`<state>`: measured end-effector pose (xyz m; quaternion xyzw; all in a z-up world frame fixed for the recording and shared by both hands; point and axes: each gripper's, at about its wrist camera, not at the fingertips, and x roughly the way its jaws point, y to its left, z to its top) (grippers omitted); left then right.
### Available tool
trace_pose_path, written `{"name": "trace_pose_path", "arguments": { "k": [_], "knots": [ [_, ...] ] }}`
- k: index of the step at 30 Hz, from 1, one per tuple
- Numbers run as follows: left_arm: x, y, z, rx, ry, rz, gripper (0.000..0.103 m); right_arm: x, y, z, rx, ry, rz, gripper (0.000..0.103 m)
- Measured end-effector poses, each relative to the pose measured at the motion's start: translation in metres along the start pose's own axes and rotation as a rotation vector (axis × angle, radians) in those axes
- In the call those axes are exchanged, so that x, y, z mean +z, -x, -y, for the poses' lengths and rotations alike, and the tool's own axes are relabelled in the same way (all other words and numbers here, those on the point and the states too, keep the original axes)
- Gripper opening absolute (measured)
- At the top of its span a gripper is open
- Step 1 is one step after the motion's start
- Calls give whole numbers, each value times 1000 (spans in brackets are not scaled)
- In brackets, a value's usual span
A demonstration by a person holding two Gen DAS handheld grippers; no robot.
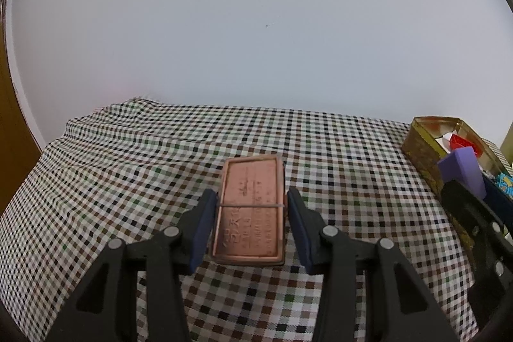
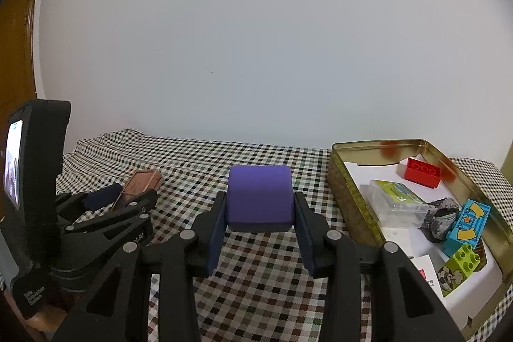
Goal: Organize rigid objects
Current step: 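Carry the copper case and purple block over the gold tin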
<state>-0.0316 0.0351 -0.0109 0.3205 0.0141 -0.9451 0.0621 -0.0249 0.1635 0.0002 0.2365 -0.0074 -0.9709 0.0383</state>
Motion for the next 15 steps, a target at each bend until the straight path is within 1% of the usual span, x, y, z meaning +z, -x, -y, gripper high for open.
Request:
{"name": "trace_pose_path", "arguments": {
  "k": [15],
  "knots": [
    [-6,21,6,24,13,63,44,0,21,5,-22,12,42,43]
  ]
}}
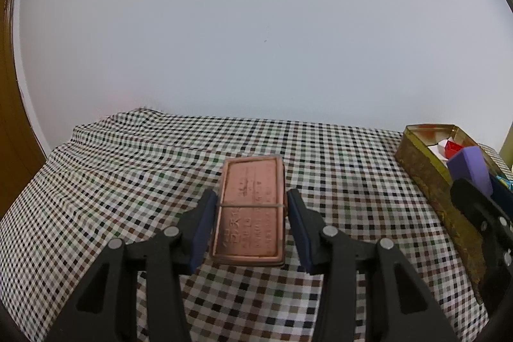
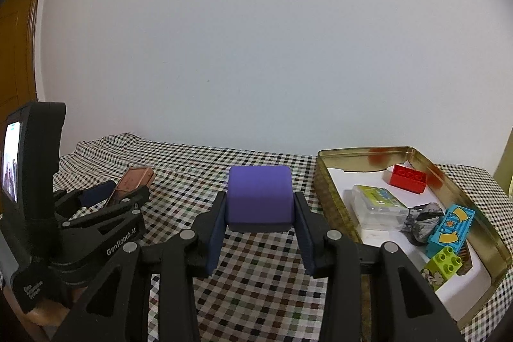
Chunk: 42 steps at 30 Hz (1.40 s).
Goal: Organize rigid objects
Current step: 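Carry the copper case and purple block over the gold tin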
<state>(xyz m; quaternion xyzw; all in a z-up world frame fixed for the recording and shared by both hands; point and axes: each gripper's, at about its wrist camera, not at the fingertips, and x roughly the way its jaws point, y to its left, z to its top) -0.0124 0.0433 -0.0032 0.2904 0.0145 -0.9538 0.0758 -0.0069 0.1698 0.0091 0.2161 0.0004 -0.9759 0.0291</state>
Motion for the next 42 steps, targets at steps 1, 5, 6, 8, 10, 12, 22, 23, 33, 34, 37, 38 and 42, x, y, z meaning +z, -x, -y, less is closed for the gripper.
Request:
{"name": "trace_pose_path", "arguments": {
  "k": [1,5,6,8,10,12,22,23,33,34,37,38,42],
  "knots": [
    [-1,2,1,1,-2,6,44,0,2,0,-2,2,4,43],
    [-4,12,8,7,-19,32,44,0,8,2,-9,11,20,43],
    [-4,14,10,8,-23,38,44,0,9,3,-11,12,22,43],
    [-5,17,15,7,-29,46,44,0,13,5,-14,11,26,43],
    [-6,20,18,5,-32,52,44,-1,16,6,-16,9,29,43],
    [-6,22,22,7,-31,60,44,-1,20,8,-22,10,33,43],
    [-10,27,36,-8,-15,64,44,-2,35,23,-38,13,55,43],
    [-10,29,40,-11,-19,67,44,-2,36,25,-40,11,57,43],
    [-12,42,70,-43,-52,99,44,2,49,48,-68,-13,81,43],
    [-12,43,72,-45,-52,104,44,1,51,50,-70,-15,84,43],
    [-10,47,79,-54,-51,118,44,2,56,55,-79,-19,97,43],
    [-9,49,81,-59,-50,121,44,2,57,57,-86,-16,102,43],
    [-8,53,90,-77,-59,128,44,3,58,61,-103,-13,112,43]
  ]
}}
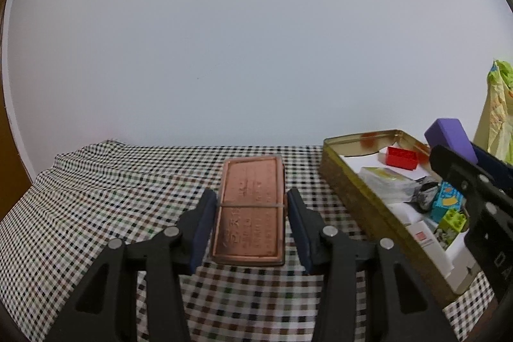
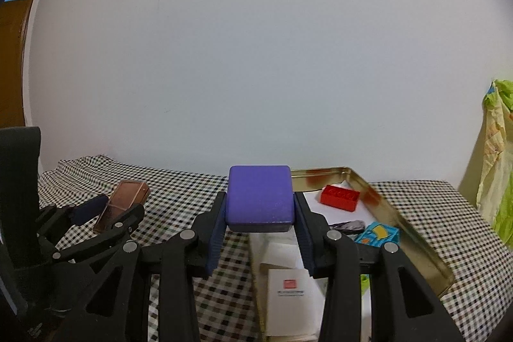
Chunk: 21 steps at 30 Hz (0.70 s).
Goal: Organize rigid objects
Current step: 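Carry the copper case and purple block over the gold tin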
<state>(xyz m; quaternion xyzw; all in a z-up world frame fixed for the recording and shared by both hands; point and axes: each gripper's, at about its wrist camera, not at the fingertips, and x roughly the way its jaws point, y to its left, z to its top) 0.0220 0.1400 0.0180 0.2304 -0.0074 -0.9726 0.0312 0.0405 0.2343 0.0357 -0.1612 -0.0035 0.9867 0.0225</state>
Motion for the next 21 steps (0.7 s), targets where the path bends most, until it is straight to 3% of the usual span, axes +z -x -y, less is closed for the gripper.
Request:
{"name": "trace_pose_path", "arguments": {
  "k": [21],
  "knots": [
    [26,16,61,-120,-47,79,45,8,0,68,-146,-78,12,43]
  ]
}}
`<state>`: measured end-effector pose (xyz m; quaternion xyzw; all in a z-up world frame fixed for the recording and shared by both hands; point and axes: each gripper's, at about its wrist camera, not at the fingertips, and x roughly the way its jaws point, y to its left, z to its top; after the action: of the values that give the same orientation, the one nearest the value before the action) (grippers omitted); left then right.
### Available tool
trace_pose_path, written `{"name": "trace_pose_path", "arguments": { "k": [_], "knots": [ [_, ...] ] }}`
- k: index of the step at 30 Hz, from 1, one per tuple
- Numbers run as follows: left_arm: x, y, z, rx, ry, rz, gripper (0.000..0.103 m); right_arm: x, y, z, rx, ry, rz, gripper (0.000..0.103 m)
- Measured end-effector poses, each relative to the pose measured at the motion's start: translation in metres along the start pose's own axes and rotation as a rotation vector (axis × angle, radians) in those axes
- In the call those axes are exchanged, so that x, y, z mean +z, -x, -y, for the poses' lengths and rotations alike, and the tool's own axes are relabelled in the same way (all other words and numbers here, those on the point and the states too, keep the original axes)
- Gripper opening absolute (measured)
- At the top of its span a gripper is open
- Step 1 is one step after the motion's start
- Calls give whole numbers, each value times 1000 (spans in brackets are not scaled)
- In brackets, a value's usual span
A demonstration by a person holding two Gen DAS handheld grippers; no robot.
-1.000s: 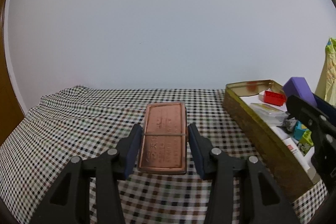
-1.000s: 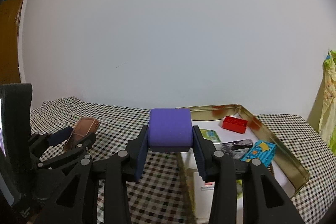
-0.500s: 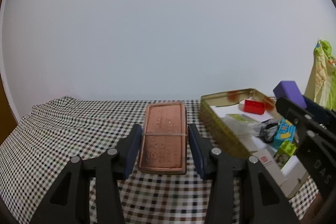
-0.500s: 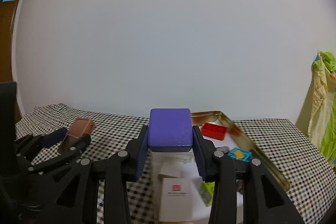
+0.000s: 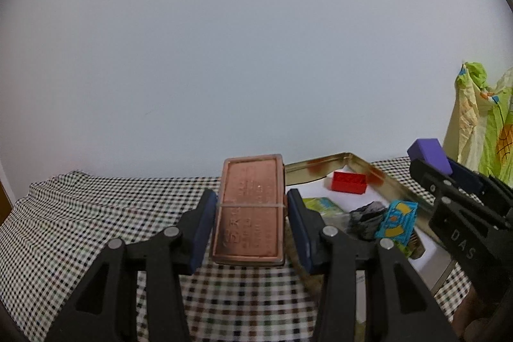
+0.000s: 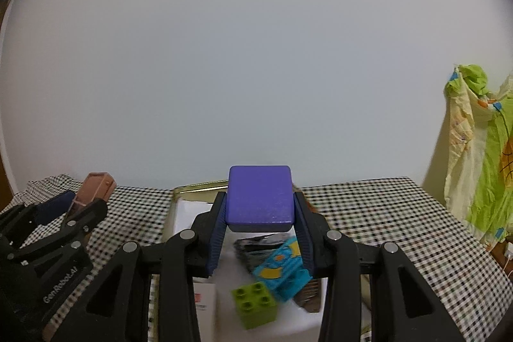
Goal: Organize rigid objects
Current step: 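Carry the copper case and purple block over the gold tin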
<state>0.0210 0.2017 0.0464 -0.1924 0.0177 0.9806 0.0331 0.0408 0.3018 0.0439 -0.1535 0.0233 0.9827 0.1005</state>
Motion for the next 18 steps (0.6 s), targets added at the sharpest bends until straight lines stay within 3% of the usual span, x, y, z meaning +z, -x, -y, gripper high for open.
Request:
{"name": "trace_pose_path", "arguments": {
  "k": [11,18],
  "knots": [
    [12,-17,35,-91,-1,-26,44,4,2,25,-100,3,10,43],
    [12,-26,54,-110,-31,-37,45,7,-11,40,-129,-18,-23,43]
  ]
}}
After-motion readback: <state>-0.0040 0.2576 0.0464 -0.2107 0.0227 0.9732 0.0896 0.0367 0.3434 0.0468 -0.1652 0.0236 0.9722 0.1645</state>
